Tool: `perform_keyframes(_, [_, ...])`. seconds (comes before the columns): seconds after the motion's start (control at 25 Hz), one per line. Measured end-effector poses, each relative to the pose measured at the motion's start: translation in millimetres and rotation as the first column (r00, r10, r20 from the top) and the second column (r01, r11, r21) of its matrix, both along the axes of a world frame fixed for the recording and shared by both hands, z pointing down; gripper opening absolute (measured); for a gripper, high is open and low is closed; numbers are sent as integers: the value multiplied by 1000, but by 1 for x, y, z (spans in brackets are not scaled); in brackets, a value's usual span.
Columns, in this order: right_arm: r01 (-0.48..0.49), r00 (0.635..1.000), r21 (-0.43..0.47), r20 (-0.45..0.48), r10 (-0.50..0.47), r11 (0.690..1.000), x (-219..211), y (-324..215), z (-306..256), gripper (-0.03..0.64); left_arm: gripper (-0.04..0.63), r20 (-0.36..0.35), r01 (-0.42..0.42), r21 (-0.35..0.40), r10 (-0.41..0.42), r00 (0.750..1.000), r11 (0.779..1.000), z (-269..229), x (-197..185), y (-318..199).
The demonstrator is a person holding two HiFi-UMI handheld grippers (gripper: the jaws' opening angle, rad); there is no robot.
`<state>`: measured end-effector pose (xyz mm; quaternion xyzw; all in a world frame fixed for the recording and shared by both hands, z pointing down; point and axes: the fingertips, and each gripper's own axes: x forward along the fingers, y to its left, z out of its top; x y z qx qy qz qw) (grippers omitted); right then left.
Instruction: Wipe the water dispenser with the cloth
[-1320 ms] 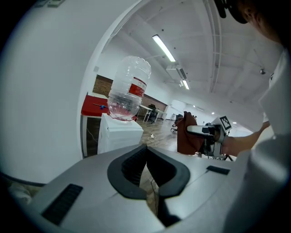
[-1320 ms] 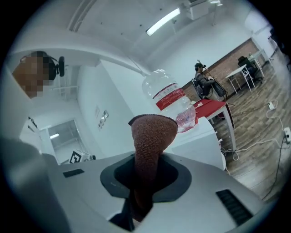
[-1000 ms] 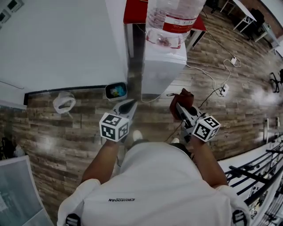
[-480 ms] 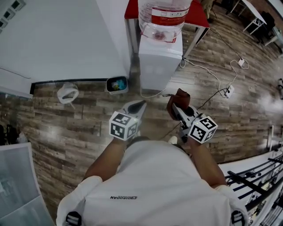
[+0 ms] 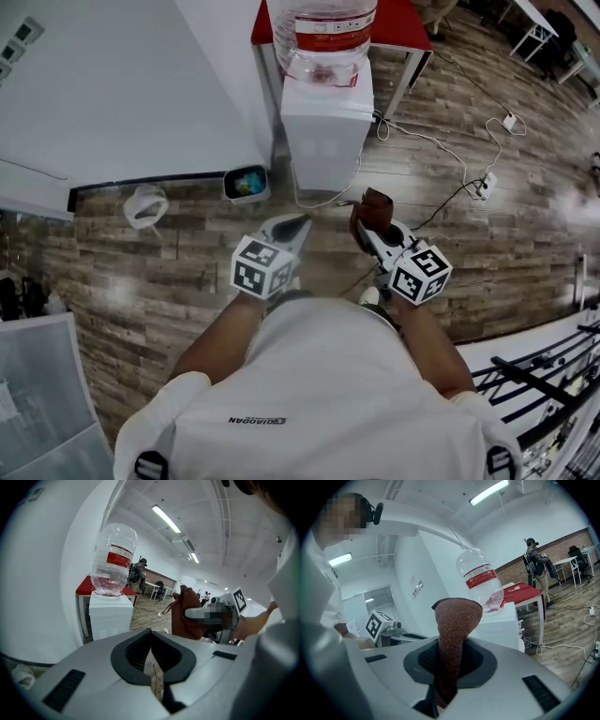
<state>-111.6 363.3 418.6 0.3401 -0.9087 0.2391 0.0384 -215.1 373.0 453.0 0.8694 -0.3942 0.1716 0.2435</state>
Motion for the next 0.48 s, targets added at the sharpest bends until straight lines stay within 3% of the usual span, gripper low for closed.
perform_keyframes(0.48, [15, 999, 22, -39, -14, 1000, -8, 0, -7, 55, -11, -7, -3, 21, 3, 1000, 1000, -8, -8, -4])
